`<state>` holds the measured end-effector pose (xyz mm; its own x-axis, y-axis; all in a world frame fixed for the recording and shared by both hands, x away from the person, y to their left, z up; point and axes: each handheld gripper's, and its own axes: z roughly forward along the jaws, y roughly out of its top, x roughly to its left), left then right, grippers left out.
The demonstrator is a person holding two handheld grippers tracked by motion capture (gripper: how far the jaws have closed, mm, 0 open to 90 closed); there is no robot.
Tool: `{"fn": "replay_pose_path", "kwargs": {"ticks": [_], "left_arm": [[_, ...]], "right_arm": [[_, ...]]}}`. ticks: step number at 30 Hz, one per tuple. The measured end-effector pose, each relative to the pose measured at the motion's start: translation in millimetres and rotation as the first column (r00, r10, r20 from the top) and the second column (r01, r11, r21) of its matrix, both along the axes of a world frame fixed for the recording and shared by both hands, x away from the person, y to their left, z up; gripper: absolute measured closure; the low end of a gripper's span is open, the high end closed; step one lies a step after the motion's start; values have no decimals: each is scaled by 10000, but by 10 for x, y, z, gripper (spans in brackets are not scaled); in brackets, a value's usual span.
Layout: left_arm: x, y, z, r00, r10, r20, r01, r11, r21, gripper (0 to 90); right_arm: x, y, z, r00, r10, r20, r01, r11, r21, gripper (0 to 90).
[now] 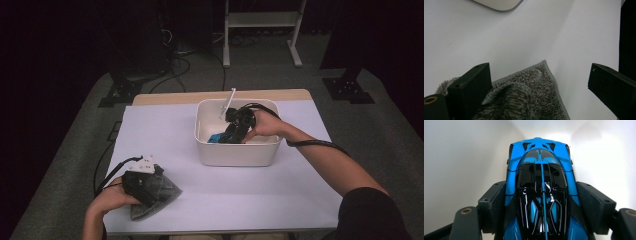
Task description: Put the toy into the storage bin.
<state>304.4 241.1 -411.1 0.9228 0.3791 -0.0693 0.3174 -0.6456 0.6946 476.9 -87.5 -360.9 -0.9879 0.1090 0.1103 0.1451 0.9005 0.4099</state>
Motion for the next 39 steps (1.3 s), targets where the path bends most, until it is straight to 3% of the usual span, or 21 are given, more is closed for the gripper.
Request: {"fn": "replay_pose_path", "kwargs": {"ticks": [2,9,12,24,39], "left_arm": [[2,4,-2,10000,39,10,-39,10000,-7,41],[1,-2,-2,10000,-19,-9,19,10000,2,41],[2,-1,-4,10000,-9,-13,9,10000,13,41],[4,-11,-3,10000,-12,24,12,10000,1,41],[-24,-14,28,9998,-49,182,51,9999,-109,32]], "right_arm": [[-10,12,-29,9999,32,108,-29,9997,-236,260],[-32,27,-44,9998,69,191,-63,9995,-320,265],[-7,-2,41,9999,-91,85,88,9995,306,286],[2,-75,196,9992,-356,196,339,9961,809,266],[-86,-321,554,9942,-966,465,878,9826,1638,249]]}}
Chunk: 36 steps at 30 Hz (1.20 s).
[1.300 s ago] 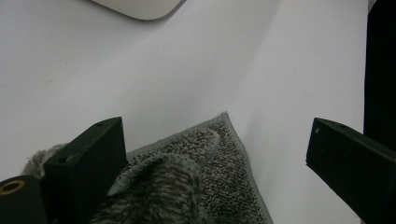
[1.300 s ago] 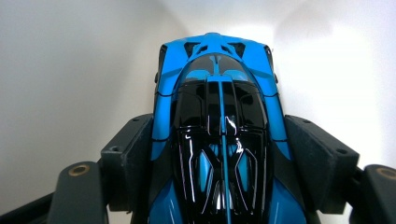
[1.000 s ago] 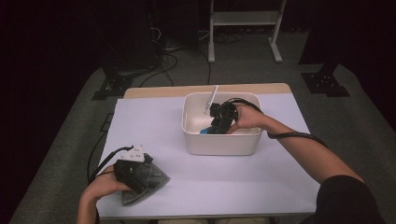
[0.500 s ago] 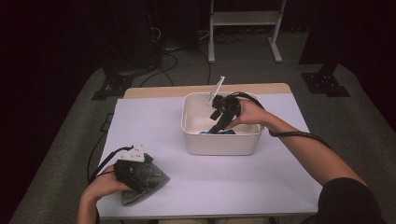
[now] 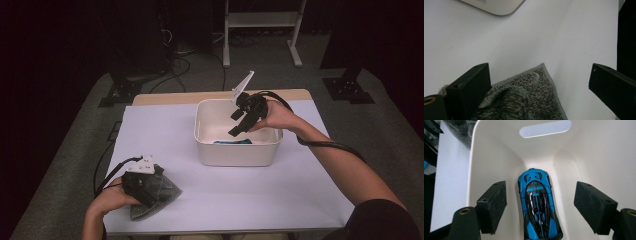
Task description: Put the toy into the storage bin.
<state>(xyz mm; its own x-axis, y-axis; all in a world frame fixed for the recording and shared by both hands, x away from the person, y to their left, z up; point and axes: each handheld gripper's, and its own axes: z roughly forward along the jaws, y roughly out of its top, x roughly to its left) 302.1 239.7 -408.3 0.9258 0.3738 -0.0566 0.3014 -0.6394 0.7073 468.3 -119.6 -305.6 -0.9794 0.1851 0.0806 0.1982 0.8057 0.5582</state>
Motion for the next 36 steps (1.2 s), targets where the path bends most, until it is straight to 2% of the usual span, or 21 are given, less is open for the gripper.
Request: {"fn": "replay_pose_path", "kwargs": {"ticks": [14,21,36], "left_arm": [[0,11,-22,10000,29,-68,-29,10000,20,32],[2,4,-31,10000,-5,-87,5,10000,75,32],[11,-18,-63,9998,-7,-181,9,9999,156,31]], "right_arm": [[-79,-200,251,9989,-376,269,367,9988,335,242],[-132,-356,374,9966,-736,370,717,9961,516,235],[-279,-712,492,9879,-1443,562,1394,9867,839,233]]}}
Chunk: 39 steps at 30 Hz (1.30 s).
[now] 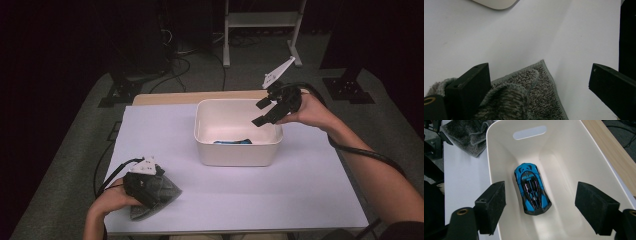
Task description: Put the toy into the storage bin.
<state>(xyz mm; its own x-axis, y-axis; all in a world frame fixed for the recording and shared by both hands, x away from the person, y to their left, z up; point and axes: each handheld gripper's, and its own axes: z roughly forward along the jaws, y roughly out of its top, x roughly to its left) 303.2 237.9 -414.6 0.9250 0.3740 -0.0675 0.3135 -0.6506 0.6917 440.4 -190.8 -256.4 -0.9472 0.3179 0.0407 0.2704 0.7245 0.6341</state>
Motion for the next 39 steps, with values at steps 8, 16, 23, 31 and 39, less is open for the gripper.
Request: {"fn": "replay_pose_path", "kwargs": {"ticks": [8,16,23,31,39], "left_arm": [[-4,-1,9,10000,-2,20,2,10000,-42,31],[2,-4,1,10000,9,4,-9,10000,-50,31],[0,-18,-3,10000,16,-10,-16,9999,-120,31],[4,-29,-7,10000,-60,5,60,9999,-111,31],[5,-17,-5,10000,-14,3,14,9999,-149,31]], "right_arm": [[-99,-208,54,9993,-346,166,343,9992,190,233],[-188,-416,59,9967,-799,169,793,9962,358,230],[-284,-587,58,9937,-1111,177,1098,9922,591,230],[-387,-788,9,9881,-1537,105,1525,9857,711,229],[-467,-962,-93,9813,-1924,-35,1920,9777,849,222]]}}
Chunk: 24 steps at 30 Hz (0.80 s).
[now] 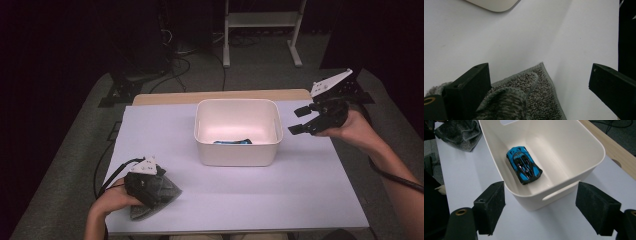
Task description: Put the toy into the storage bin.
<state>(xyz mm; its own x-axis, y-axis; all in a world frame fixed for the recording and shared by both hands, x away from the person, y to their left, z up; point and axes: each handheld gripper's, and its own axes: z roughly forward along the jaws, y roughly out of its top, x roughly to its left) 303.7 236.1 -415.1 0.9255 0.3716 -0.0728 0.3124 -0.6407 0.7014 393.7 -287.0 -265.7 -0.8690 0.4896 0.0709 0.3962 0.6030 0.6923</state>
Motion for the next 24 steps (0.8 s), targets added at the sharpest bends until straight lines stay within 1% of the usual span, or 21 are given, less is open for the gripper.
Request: {"fn": "replay_pose_path", "kwargs": {"ticks": [12,19,24], "left_arm": [[6,7,-10,10000,-6,10,6,10000,8,31],[0,-6,-13,10000,-28,-51,28,10000,2,31],[0,-16,-10,10000,-76,-38,76,10000,12,31]], "right_arm": [[-151,-217,-256,9987,-447,-262,455,9986,288,211],[-226,-287,-509,9963,-620,-591,644,9971,399,204],[-311,-343,-701,9936,-773,-829,812,9956,457,202]]}}
